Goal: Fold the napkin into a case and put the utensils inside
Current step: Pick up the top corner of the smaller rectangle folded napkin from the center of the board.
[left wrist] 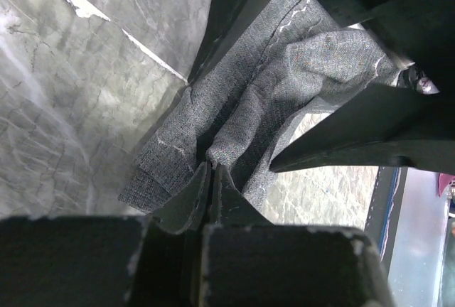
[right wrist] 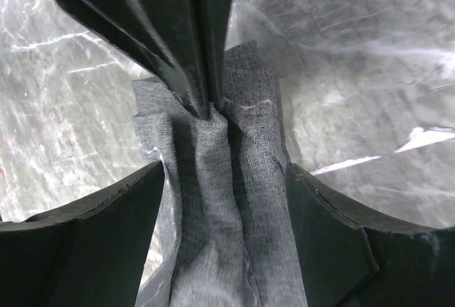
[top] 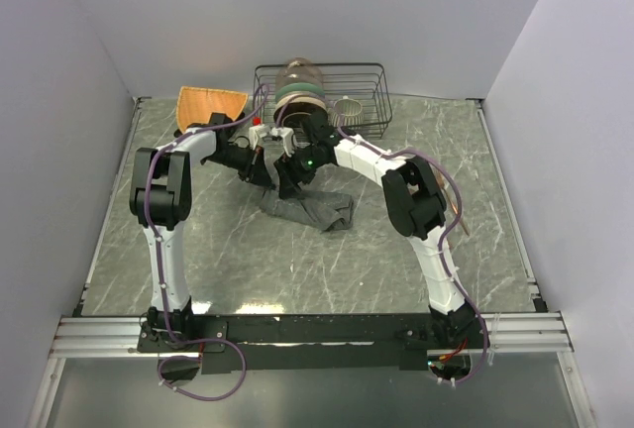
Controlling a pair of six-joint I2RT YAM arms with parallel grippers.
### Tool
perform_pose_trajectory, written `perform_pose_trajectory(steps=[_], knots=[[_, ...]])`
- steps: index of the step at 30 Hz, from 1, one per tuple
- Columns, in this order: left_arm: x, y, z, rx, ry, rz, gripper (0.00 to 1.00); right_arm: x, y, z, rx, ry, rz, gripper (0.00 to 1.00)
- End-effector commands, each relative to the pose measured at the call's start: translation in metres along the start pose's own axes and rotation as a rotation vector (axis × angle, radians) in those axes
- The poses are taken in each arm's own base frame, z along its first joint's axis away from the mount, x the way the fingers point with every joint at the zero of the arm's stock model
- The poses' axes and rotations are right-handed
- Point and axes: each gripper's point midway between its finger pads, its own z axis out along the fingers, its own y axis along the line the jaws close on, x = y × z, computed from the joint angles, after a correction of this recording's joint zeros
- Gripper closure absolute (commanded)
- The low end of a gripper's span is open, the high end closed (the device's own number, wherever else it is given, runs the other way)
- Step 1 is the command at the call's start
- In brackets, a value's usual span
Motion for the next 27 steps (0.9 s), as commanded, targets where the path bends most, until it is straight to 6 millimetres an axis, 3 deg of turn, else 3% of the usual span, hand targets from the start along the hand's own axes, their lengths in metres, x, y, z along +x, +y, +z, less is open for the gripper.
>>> perform_pose_trajectory(steps=[1,7,15,19,22,23,27], knots=[[-0.011,-0.007,-0.004,0.041,-0.034,0.050,0.99,-0.010,0.005,-0.003,-0.005,-0.073,0.005,0.24],[-0.011,-0.007,-0.005,0.045,-0.042,0.051,0.99,-0.017,0.005,-0.014,-0.021,-0.128,0.019,0.24],[-0.013,-0.007,-0.008,0.039,-0.053,0.047,0.99,-0.029,0.010,-0.012,-0.053,-0.171,0.047,0.38],[-0.014,-0.007,-0.010,0.039,-0.060,0.041,0.94,-0.030,0.011,-0.012,-0.052,-0.177,0.040,0.51],[-0.016,-0.006,-0.012,0.031,-0.072,0.039,0.84,-0.030,0.012,-0.012,-0.057,-0.176,0.043,0.61],[-0.017,-0.006,-0.013,0.029,-0.076,0.044,0.75,-0.030,0.012,-0.012,-0.058,-0.176,0.045,0.63],[-0.020,-0.009,-0.020,0.030,-0.108,0.049,0.52,-0.028,0.011,-0.011,-0.063,-0.163,0.046,0.64]])
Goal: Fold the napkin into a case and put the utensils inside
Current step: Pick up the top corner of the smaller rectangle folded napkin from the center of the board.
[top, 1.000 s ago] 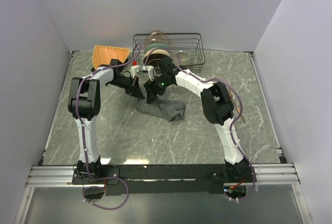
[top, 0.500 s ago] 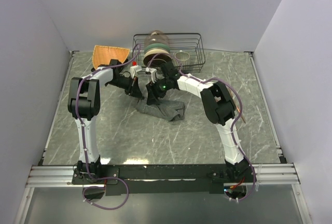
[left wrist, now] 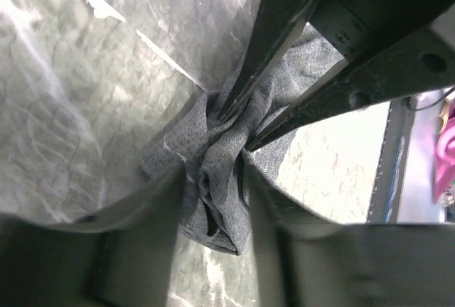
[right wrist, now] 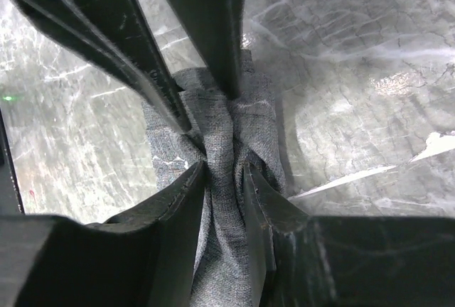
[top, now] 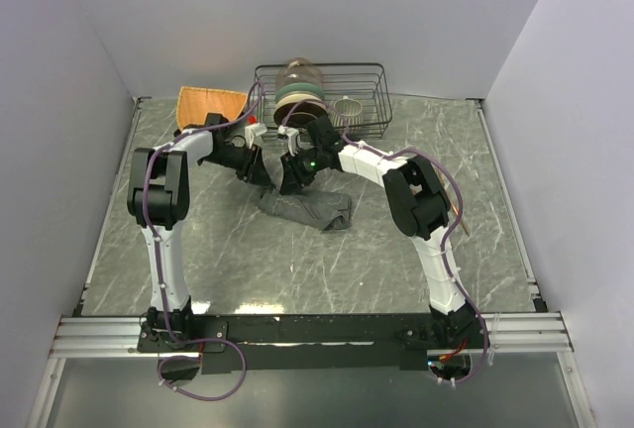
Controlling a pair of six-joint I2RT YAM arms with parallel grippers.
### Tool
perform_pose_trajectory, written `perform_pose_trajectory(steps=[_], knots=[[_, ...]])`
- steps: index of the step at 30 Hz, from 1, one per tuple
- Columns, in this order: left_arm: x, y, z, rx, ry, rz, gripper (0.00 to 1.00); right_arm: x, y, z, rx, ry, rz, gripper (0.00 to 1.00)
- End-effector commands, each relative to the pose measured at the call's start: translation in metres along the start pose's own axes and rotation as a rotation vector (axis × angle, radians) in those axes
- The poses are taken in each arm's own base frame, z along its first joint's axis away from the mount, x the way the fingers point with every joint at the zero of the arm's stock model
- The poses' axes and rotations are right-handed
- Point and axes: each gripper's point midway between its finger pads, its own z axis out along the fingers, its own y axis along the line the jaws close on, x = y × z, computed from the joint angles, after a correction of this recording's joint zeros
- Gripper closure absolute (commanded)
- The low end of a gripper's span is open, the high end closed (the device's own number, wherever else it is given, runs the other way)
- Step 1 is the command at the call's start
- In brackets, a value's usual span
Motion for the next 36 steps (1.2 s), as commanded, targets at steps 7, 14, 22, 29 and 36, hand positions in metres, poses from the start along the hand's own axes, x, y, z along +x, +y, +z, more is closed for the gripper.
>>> perform_pose_trajectory(steps=[7,14,22,29,36], knots=[[-0.009,-0.019,-0.018,0.014,-0.061,0.145,0.37,-0.024,0.013,-0.014,-0.020,-0.049,-0.062,0.64],[-0.023,-0.020,-0.020,-0.024,-0.113,0.231,0.34,-0.026,0.014,-0.014,-0.021,-0.057,-0.058,0.63],[-0.019,-0.024,-0.009,-0.009,-0.077,0.282,0.35,-0.029,0.014,-0.014,-0.019,-0.067,-0.051,0.63],[-0.015,-0.025,0.000,-0.004,-0.043,0.288,0.43,-0.029,0.014,-0.015,-0.016,-0.067,-0.054,0.63],[-0.010,-0.023,0.004,-0.013,-0.016,0.284,0.73,-0.030,0.013,-0.016,-0.013,-0.070,-0.047,0.62]])
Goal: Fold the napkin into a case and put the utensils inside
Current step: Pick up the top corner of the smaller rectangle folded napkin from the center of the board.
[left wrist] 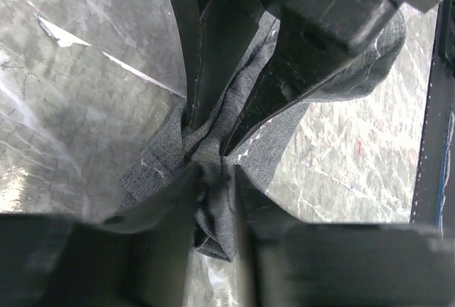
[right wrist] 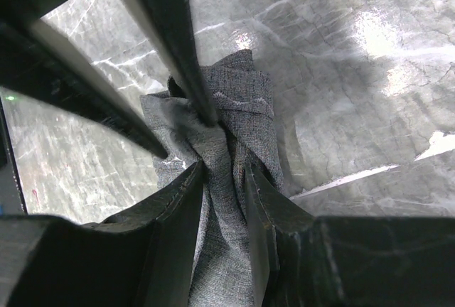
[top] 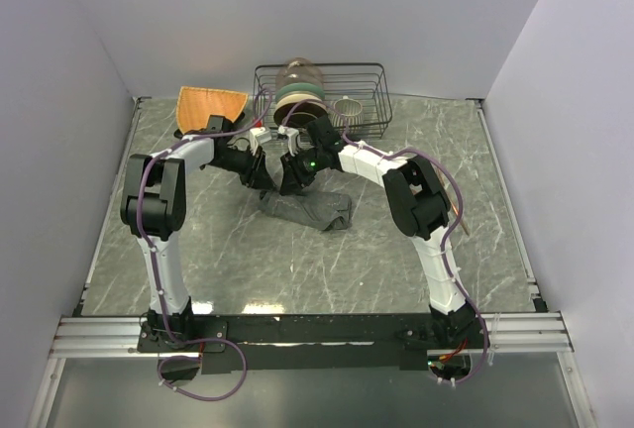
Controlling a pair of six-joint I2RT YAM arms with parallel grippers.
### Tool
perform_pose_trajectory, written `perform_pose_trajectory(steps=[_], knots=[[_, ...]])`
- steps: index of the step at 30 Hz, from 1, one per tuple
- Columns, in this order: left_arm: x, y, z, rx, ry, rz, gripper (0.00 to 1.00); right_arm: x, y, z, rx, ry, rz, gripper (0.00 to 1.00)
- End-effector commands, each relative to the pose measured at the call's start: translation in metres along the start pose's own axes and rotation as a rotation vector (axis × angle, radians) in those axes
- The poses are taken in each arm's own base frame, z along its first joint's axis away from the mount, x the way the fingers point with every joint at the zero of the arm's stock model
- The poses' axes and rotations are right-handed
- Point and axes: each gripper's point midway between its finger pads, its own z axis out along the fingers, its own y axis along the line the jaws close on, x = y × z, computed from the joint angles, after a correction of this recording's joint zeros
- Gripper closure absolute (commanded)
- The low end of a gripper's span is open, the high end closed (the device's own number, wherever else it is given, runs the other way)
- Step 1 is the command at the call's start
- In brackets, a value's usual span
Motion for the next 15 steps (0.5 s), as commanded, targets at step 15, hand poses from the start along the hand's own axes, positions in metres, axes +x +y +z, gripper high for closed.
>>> perform_pose_trajectory(steps=[15], knots=[[-0.001,-0.005,0.004,-0.002,0.049,0.072,0.88,-0.035,0.014,-0.020,-0.012,-0.079,-0.059,0.57]])
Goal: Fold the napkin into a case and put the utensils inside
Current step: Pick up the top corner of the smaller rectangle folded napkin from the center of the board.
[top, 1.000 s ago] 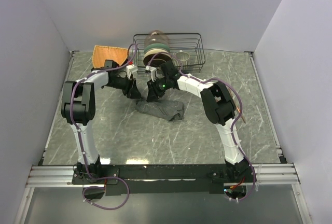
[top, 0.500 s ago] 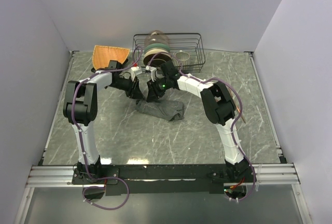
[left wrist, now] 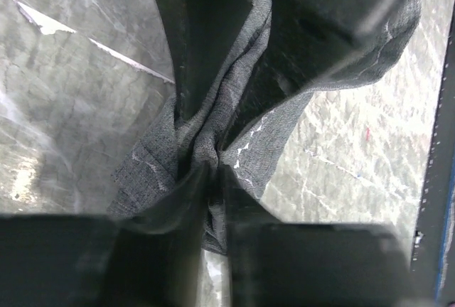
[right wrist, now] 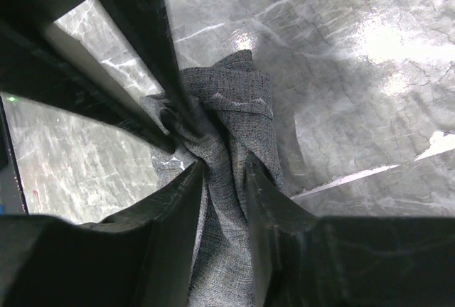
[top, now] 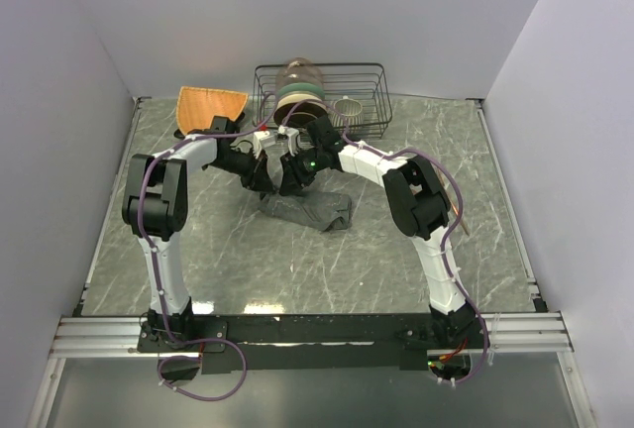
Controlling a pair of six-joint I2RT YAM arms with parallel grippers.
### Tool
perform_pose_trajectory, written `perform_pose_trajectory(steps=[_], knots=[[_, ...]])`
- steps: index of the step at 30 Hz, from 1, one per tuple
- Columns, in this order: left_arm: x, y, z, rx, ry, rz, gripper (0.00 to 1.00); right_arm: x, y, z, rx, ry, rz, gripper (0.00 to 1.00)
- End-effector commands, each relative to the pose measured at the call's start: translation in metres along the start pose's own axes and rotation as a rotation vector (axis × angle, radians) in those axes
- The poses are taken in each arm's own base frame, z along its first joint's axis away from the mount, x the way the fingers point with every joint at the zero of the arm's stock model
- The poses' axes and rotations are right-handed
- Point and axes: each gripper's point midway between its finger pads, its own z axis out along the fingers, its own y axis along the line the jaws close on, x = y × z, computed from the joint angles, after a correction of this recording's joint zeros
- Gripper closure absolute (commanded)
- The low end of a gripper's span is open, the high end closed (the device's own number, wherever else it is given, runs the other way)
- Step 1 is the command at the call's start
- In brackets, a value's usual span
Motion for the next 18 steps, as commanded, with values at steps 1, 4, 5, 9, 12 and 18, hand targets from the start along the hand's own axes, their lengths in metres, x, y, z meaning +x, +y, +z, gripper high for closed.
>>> perform_pose_trajectory(steps=[1,4,5,9,12,18], knots=[[-0.014,-0.004,0.000,0.011,-0.020,0.052,0.93,-0.035,0.016,-0.022,-0.013,-0.076,-0.061,0.53],[-0.021,-0.010,-0.004,0.031,-0.051,0.068,0.99,-0.040,0.018,-0.033,-0.009,-0.096,-0.064,0.38],[-0.021,-0.011,-0.004,0.035,-0.053,0.074,0.99,-0.042,0.020,-0.036,-0.009,-0.104,-0.063,0.34],[-0.025,-0.019,-0.006,0.059,-0.068,0.094,0.99,-0.055,0.027,-0.053,-0.012,-0.145,-0.083,0.27],[-0.026,-0.025,-0.009,0.074,-0.075,0.105,0.99,-0.058,0.032,-0.056,-0.016,-0.158,-0.103,0.23],[-0.026,-0.032,-0.015,0.074,-0.080,0.147,0.99,-0.054,0.034,-0.050,-0.035,-0.144,-0.097,0.21]])
